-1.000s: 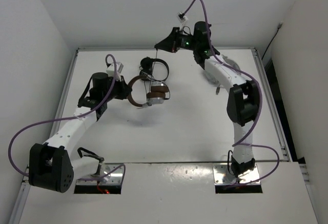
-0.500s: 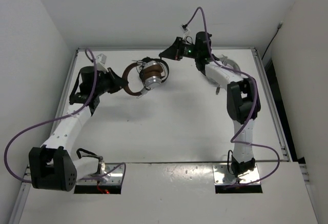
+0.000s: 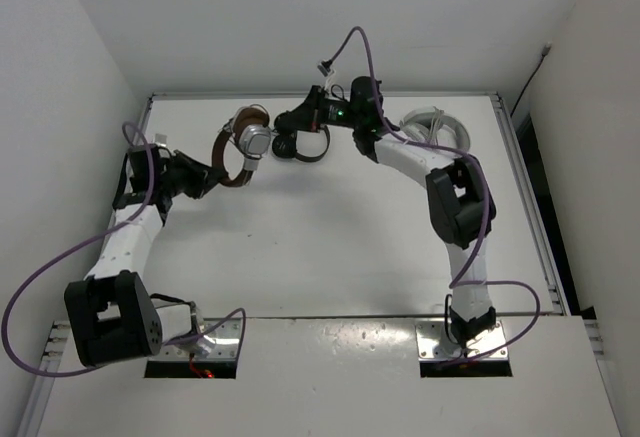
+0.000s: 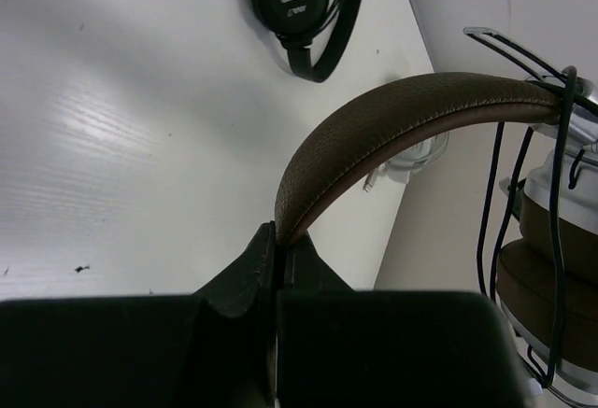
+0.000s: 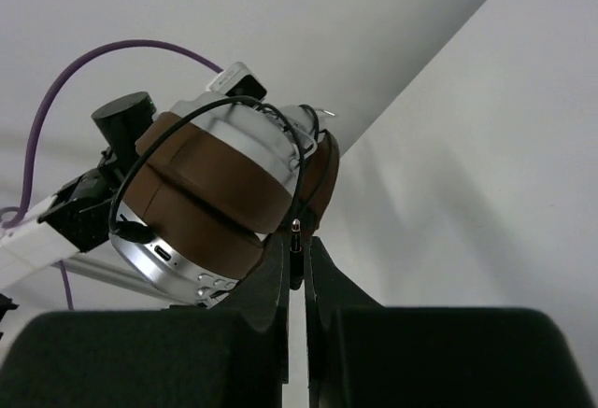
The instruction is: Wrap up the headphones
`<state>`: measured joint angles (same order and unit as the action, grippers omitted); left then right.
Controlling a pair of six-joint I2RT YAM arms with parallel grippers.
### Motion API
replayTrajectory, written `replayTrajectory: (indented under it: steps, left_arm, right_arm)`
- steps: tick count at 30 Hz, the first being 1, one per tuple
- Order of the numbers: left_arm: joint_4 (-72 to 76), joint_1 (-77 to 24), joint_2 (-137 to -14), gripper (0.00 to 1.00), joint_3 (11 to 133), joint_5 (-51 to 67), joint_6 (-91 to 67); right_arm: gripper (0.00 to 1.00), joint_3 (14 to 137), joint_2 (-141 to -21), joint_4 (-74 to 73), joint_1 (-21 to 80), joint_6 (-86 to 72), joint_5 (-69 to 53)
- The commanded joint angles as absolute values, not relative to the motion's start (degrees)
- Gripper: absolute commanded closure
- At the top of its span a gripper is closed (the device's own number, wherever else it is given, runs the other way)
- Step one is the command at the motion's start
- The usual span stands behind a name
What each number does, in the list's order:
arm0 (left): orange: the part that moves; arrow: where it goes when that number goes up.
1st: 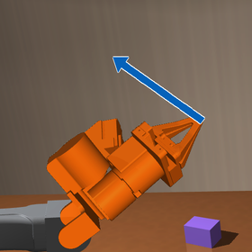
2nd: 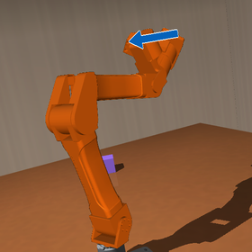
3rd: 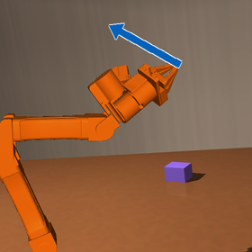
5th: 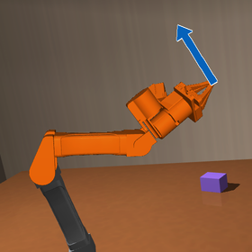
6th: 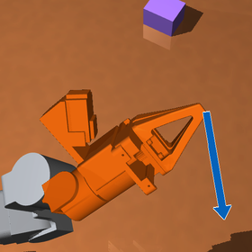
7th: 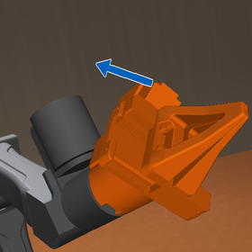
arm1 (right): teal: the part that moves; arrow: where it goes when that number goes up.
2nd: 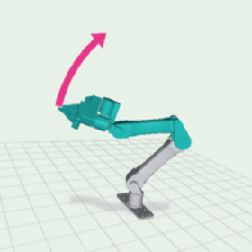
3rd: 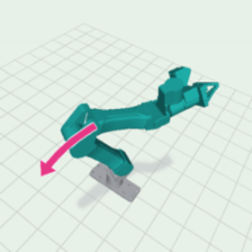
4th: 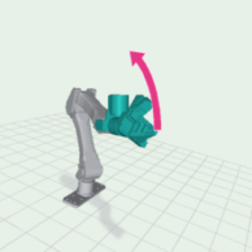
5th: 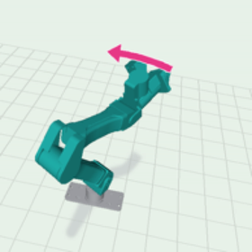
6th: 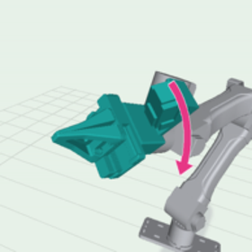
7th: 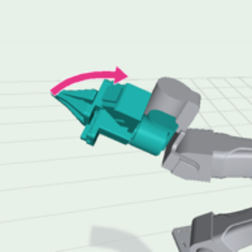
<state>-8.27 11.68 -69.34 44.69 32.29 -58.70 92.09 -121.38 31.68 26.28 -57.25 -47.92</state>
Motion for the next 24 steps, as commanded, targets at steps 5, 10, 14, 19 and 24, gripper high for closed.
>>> replayTrajectory:
  steps: [5, 10, 14, 19, 24]
  left_arm:
    - [-17.6, 14.9, -63.6, 1.0, 48.9, 19.6, -55.7]
    - [-19.6, 15.6, -62.2, 1.0, 48.9, 11.4, -53.0]
    - [-21.0, 16.2, -64.7, 1.0, 49.5, 3.5, -51.3]
    - [-18.0, 18.3, -71.0, 1.0, 48.3, 0.0, -50.8]
    - [-13.4, 18.8, -79.0, 1.0, 48.2, -1.1, -50.8]
  right_arm:
    - [1.0, 86.8, -128.7, 39.8, 30.6, -70.0, -46.1]
    - [1.0, 87.9, -134.3, 39.8, 33.0, -72.3, -46.1]
    - [1.0, 92.4, -140.0, 36.8, 34.2, -73.5, -44.9]
    - [1.0, 98.2, -145.7, 33.5, 34.7, -74.0, -43.2]
    - [1.0, 102.9, -151.1, 30.9, 34.7, -73.4, -42.0]
